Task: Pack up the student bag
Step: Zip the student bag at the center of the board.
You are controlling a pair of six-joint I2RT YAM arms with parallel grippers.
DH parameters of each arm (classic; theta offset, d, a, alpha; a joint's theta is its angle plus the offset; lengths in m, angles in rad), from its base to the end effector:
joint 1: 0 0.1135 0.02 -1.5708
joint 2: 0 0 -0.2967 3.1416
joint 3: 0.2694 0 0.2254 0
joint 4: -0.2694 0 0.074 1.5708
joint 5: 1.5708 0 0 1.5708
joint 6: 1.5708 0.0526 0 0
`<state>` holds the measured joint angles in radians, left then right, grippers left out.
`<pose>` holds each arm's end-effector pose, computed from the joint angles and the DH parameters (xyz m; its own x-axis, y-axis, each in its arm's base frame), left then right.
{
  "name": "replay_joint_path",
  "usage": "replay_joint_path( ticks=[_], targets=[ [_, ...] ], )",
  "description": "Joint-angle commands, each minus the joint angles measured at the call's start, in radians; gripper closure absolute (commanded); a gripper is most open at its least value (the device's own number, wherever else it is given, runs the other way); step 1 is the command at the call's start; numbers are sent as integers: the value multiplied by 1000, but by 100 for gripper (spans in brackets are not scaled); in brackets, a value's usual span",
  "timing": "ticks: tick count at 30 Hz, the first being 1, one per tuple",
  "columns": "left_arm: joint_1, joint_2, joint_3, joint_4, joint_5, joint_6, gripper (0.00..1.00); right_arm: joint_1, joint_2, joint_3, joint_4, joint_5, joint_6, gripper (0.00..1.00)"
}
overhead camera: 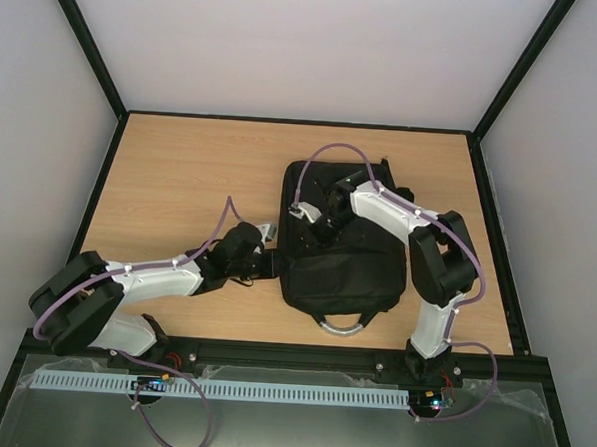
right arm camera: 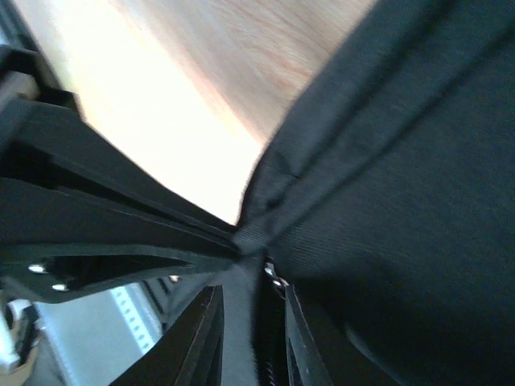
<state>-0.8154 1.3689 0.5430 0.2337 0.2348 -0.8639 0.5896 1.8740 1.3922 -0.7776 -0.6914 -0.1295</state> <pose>0.1664 -0.1946 0.2153 -0.8875 -0.1362 -0.4401 0.2548 0.6508 -0.7152 0.2839 0.2303 0.2401 -0.7083 -0.5935 -0.3822 -0.6879 0.4589 0.5623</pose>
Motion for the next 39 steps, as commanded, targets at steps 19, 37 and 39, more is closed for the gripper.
replay_joint_path(
  ticks=[19, 37, 39],
  targets=[
    [-12, 0, -105, 246, 85, -68, 43, 96, -262, -327, 98, 269, -79, 67],
    [-19, 164, -77, 371, 106, -47, 96, 57, -352, -370, 146, 294, 12, 60],
    [-22, 178, -78, 379, 105, -45, 98, 40, -344, -361, 145, 280, 28, 60]
  ],
)
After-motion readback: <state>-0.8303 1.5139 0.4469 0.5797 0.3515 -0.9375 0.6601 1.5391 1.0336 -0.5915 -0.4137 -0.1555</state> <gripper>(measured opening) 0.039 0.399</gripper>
